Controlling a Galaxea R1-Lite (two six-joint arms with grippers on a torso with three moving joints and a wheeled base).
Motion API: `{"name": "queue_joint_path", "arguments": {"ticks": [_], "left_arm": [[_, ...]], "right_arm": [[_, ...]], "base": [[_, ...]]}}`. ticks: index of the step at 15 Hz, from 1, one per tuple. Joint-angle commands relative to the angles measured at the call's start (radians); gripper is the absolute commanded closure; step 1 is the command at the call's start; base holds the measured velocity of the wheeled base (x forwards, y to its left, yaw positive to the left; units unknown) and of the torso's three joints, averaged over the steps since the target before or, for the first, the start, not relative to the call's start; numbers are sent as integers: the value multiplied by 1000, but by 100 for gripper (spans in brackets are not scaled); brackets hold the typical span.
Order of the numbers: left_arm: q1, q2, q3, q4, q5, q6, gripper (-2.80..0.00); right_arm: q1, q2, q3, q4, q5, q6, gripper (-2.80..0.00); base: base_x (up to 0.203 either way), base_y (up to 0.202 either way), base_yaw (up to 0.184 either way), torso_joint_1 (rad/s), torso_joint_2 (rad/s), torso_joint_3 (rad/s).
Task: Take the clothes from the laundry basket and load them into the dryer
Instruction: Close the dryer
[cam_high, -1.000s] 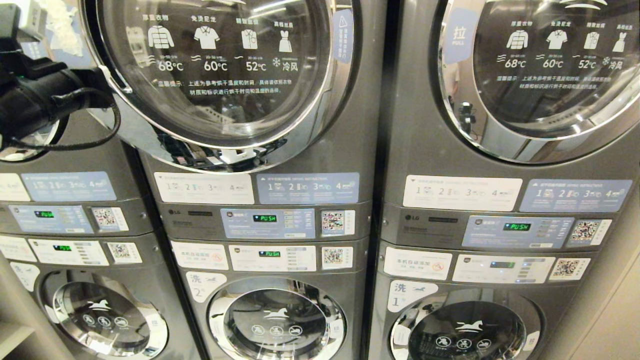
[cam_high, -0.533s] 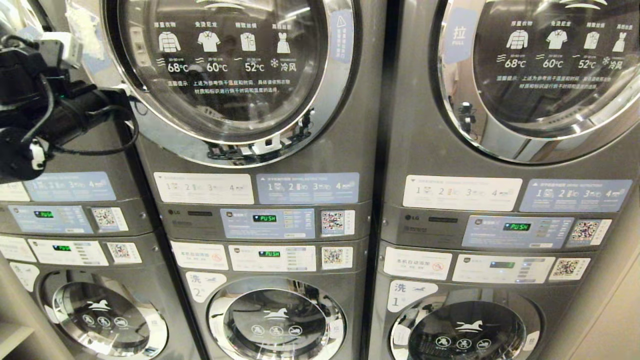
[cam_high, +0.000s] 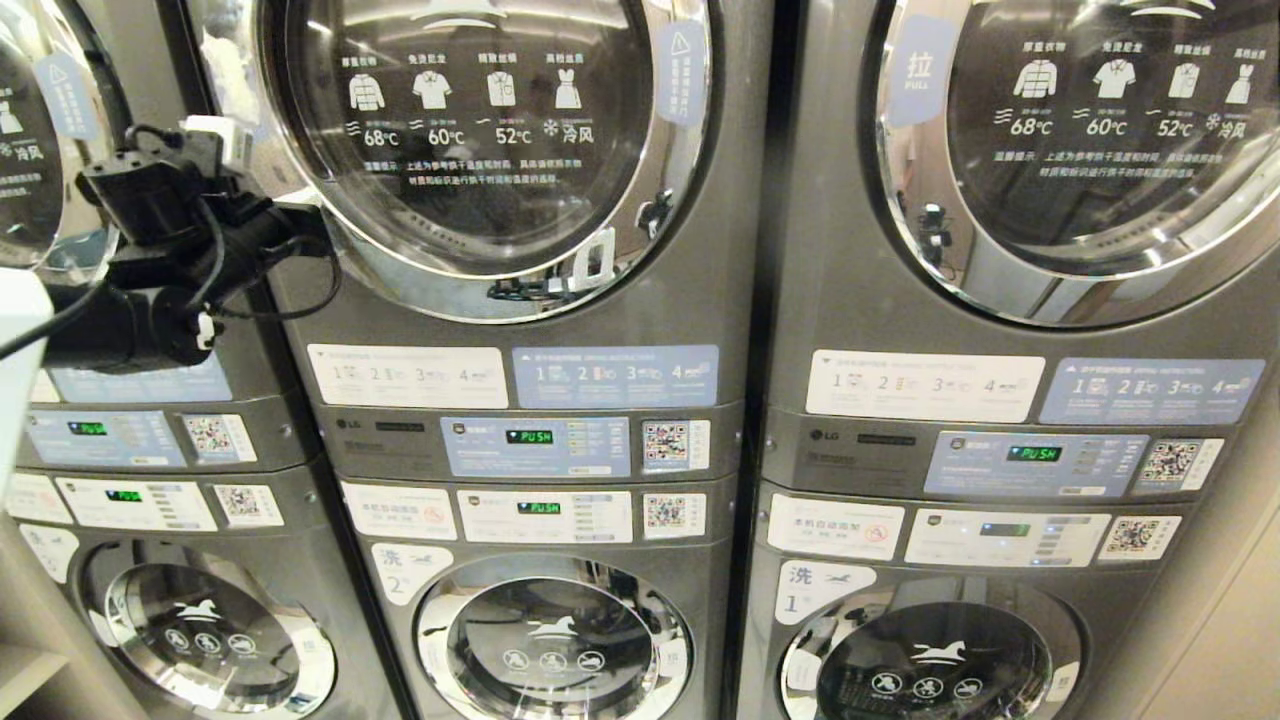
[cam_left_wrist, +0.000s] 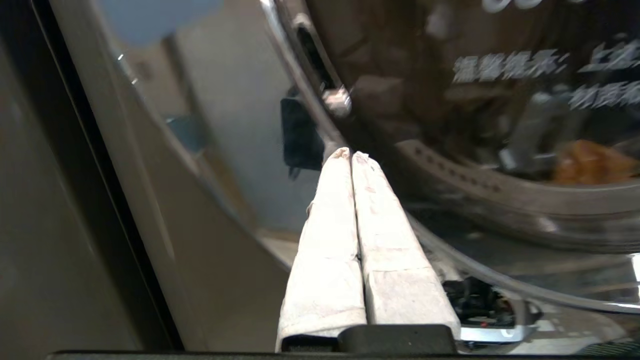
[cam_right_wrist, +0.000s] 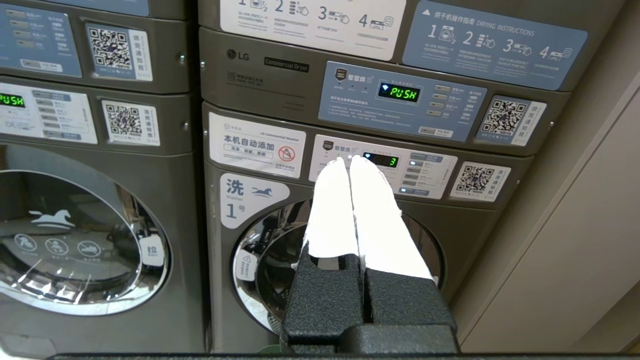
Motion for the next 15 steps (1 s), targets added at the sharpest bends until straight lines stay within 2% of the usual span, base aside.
{"name": "queue_joint_path", "arguments": {"ticks": [1, 9, 15], "left_arm": [[-9, 88, -67, -4, 0, 1, 0], [-19, 138, -86, -5, -2, -1, 0], [-53, 166, -109, -2, -2, -2, 0]], "right_arm": [[1, -2, 0, -1, 0, -1, 0], [1, -2, 0, -1, 0, -1, 0], [1, -2, 0, -1, 0, -1, 0]], "base": [[0, 0, 0, 0, 0, 0], [0, 0, 0, 0, 0, 0], [0, 0, 0, 0, 0, 0]]}}
